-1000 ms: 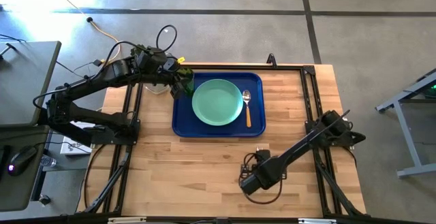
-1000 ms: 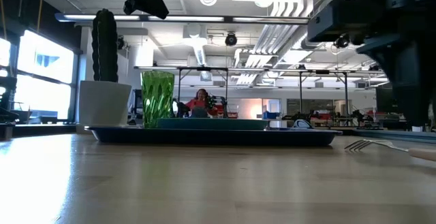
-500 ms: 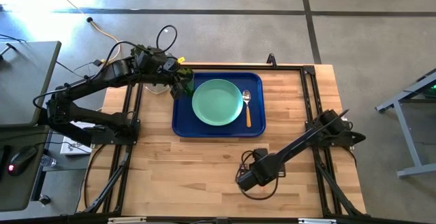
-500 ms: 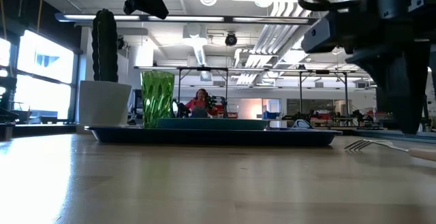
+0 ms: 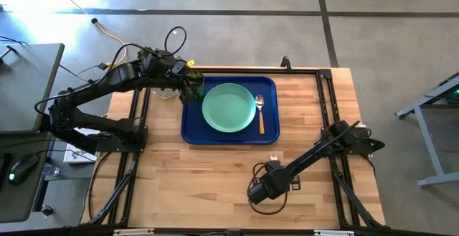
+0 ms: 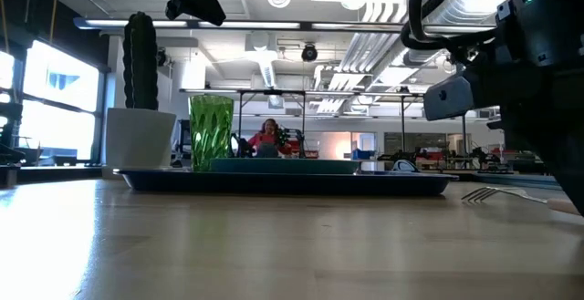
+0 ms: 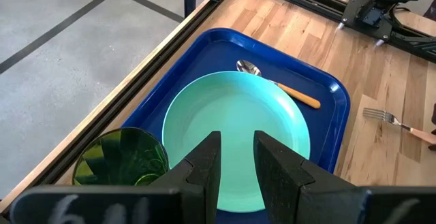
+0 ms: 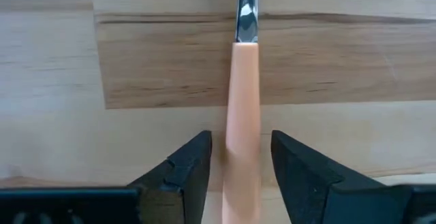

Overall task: Pick and place plate/cup/fork/spoon on tray
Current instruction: Put the light brown fork to the right of the yellow spoon on the blue tray

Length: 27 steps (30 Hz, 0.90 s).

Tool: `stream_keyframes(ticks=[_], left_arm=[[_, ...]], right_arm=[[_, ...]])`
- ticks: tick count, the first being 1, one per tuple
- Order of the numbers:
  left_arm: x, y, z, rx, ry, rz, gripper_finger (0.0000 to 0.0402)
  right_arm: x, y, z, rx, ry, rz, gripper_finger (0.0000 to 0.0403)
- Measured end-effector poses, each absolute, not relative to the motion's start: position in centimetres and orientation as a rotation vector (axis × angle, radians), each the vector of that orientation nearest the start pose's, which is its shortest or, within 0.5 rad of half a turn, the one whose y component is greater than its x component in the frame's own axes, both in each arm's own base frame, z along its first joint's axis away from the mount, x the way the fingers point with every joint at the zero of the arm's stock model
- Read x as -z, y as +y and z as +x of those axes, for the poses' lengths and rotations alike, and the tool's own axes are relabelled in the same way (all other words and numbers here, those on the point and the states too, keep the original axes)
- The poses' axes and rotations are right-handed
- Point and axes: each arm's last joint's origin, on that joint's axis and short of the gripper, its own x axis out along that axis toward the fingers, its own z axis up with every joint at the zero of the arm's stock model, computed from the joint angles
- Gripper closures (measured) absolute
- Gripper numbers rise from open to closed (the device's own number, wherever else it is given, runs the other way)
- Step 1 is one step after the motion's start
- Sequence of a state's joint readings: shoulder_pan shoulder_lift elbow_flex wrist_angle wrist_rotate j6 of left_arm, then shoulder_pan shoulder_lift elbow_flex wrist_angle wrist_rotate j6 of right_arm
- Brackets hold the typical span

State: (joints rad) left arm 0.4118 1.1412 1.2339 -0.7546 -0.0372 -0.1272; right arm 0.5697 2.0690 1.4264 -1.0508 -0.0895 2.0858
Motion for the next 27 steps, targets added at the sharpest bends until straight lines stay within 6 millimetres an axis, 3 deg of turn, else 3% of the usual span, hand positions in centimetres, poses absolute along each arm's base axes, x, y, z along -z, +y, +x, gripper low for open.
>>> stream_keyframes(ticks=[4, 9, 18, 27], left_arm=[[-36.7, 9.1, 20.6, -0.474, 0.628, -0.245, 0.0326], [-36.7, 9.1, 20.5, -0.474, 0.628, -0.245, 0.0326], [-36.7, 9.1, 20.5, -0.475, 0.628, -0.245, 0.0326], [-36.7, 9.1, 20.5, -0.474, 0.628, -0.245, 0.0326]], right_arm=[[-14.0, 20.0, 30.8, 1.281, 1.347, 1.120, 0.0289], [-13.9, 20.0, 30.8, 1.296, 1.352, 1.129, 0.0371], [-14.3, 20.1, 30.9, 1.294, 1.351, 1.120, 0.0375], [-15.9, 20.5, 32.2, 1.218, 1.193, 1.131, 0.0375]])
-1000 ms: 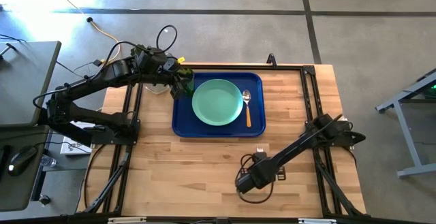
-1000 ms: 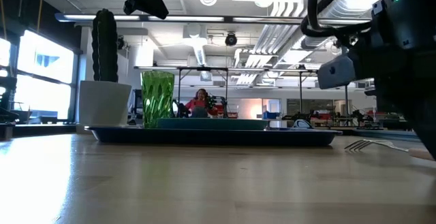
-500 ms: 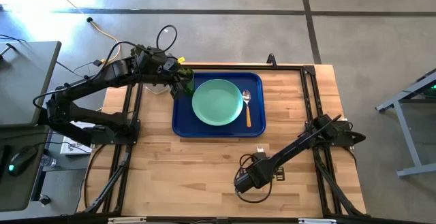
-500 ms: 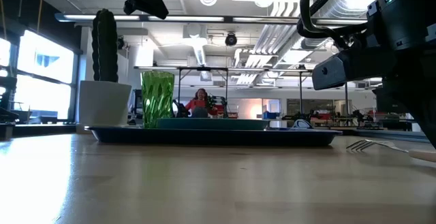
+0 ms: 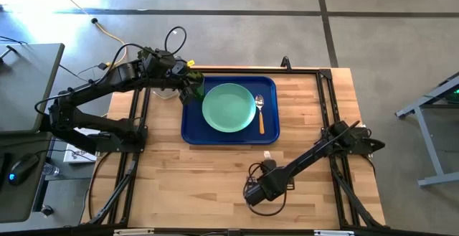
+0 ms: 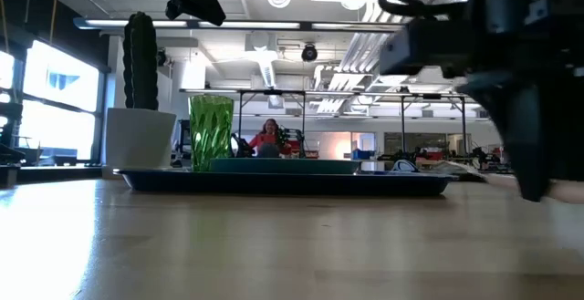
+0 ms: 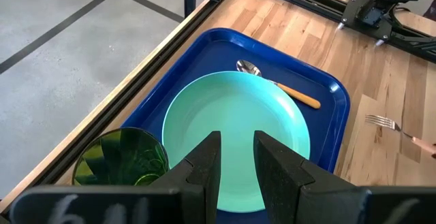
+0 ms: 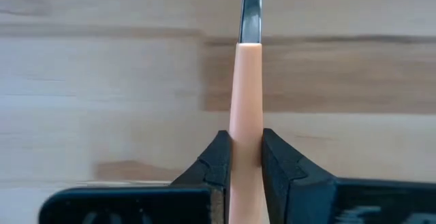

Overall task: Pick and place plate/cup/fork/spoon on tray
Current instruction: Put the light brown fork to the right of the yellow spoon on the blue tray

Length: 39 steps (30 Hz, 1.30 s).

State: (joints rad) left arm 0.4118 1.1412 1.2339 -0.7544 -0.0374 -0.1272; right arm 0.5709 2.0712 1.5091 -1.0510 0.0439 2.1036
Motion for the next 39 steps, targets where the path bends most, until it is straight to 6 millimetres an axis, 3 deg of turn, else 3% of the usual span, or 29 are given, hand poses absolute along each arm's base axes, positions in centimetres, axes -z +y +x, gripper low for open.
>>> stream_keyframes(ticks=[11, 20, 28, 39], left_arm=[[-36.6, 9.0, 20.5, -0.451, 0.635, -0.250, 0.0326], [-36.6, 8.8, 20.6, -0.367, 0.639, -0.246, 0.0326], [-36.6, 8.3, 20.7, -0.206, 0.642, -0.282, 0.0326], [-36.2, 7.7, 20.4, -0.032, 0.689, -0.332, 0.0326]], right_arm=[[-17.7, 20.9, 34.0, 1.102, 0.929, 1.135, 0.0375], [-18.0, 21.2, 35.2, 1.015, 0.752, 1.185, 0.0375], [-18.9, 21.9, 37.1, 0.831, 0.561, 1.243, 0.0375], [-20.2, 22.3, 38.5, 0.728, 0.308, 1.274, 0.0374]])
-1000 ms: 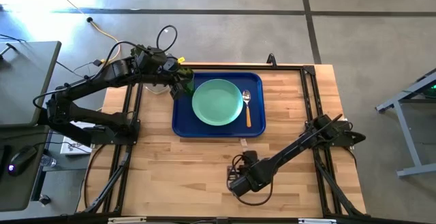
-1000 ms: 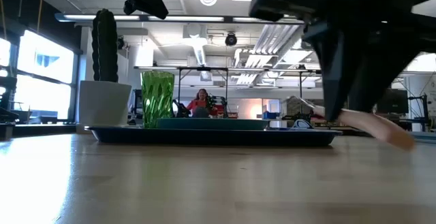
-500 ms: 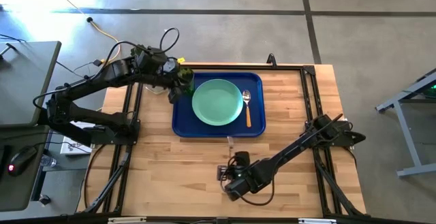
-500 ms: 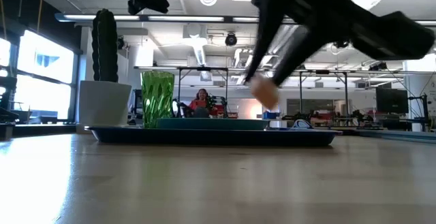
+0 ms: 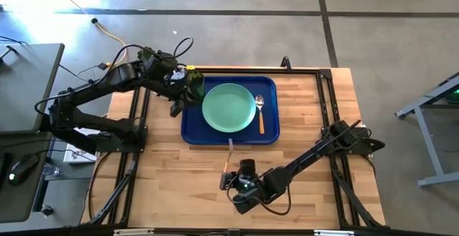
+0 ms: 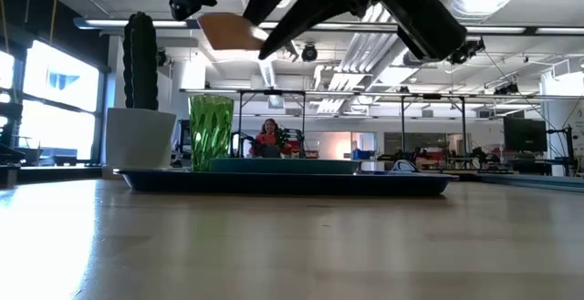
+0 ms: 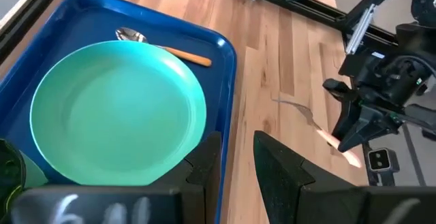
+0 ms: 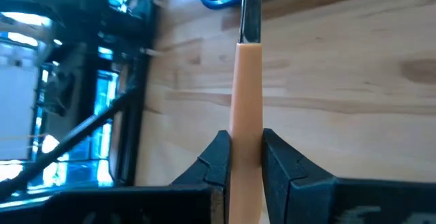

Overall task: Pick and place plate/cup/fork/spoon on tray
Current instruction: Put the light brown fork to the right of the yellow spoon on the blue tray

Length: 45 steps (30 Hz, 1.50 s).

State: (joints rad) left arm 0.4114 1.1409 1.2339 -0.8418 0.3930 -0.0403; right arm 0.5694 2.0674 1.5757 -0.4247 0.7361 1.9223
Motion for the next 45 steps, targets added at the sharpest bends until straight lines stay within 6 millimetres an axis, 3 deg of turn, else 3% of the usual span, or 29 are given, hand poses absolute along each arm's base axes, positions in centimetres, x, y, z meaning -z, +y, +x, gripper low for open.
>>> stream_keyframes(ticks=[14, 23, 31, 45], left_arm=[[-36.1, 7.7, 20.4, -0.024, 0.692, -0.336, 0.0326], [-36.3, 7.0, 20.4, 0.185, 0.660, -0.382, 0.0326], [-36.4, 7.0, 20.4, 0.211, 0.648, -0.349, 0.0317], [-37.5, 5.2, 21.5, 0.466, 0.504, -0.249, 0.0244]], right_arm=[[-20.9, 22.3, 39.0, 0.700, 0.187, 1.265, 0.0374], [-22.0, 21.5, 40.3, 0.624, 0.149, 1.200, 0.0373], [-25.1, 20.2, 40.7, 0.554, 0.090, 1.076, 0.0373], [-29.6, 18.6, 42.2, 0.285, -0.013, 0.930, 0.0373]])
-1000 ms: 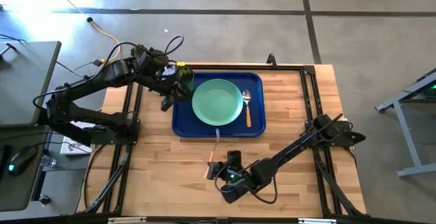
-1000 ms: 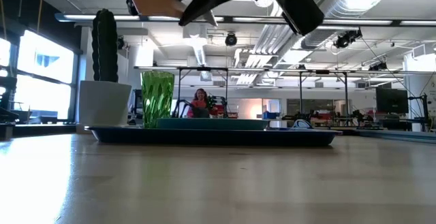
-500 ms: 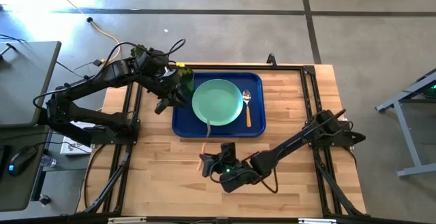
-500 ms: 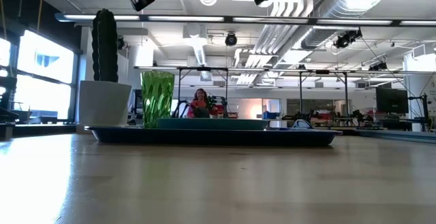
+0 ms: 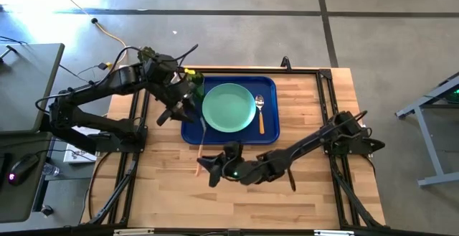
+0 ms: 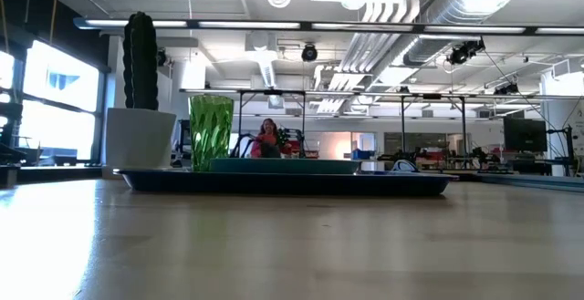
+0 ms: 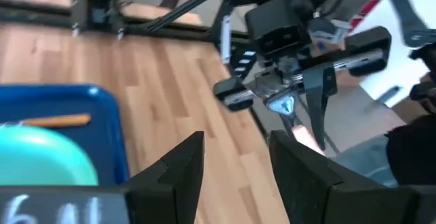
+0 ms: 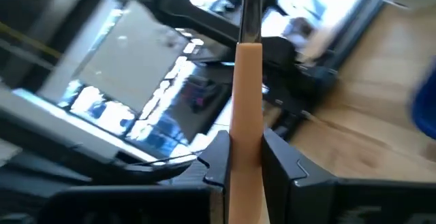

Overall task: Pick and place plate/cup/fork/spoon on tray
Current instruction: Put the light brown fork to the right of the yellow spoon on the blue tray

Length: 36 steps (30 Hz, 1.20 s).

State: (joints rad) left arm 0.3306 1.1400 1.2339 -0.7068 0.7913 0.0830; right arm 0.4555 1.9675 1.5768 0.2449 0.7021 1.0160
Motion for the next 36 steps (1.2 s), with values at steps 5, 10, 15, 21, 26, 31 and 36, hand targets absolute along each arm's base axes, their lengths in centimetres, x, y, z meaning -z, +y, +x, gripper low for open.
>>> stream_keyframes(ticks=[5, 10, 15, 21, 26, 31, 36], left_arm=[[-37.7, 4.7, 21.6, 0.504, 0.492, -0.239, 0.0245], [-37.8, 4.1, 21.8, 0.570, 0.476, -0.239, 0.0245], [-38.4, 3.4, 22.0, 0.701, 0.413, -0.251, 0.0246], [-39.6, 2.8, 22.6, 0.742, 0.339, -0.283, 0.0246], [-40.1, 2.3, 22.7, 0.796, 0.304, -0.287, 0.0246], [-40.5, 1.9, 22.8, 0.845, 0.285, -0.300, 0.0246], [-40.9, 1.5, 22.9, 0.877, 0.263, -0.306, 0.0246]], right_arm=[[-31.1, 18.3, 42.5, 0.166, -0.095, 0.860, 0.0373], [-32.4, 18.2, 42.6, 0.038, -0.167, 0.767, 0.0373], [-33.0, 17.8, 42.8, -0.067, -0.198, 0.706, 0.0373], [-33.1, 17.0, 43.1, -0.109, -0.197, 0.684, 0.0373], [-33.2, 16.4, 43.4, -0.150, -0.194, 0.668, 0.0373], [-33.4, 15.9, 43.6, -0.194, -0.202, 0.639, 0.0373], [-33.4, 15.3, 43.8, -0.216, -0.200, 0.633, 0.0373]])
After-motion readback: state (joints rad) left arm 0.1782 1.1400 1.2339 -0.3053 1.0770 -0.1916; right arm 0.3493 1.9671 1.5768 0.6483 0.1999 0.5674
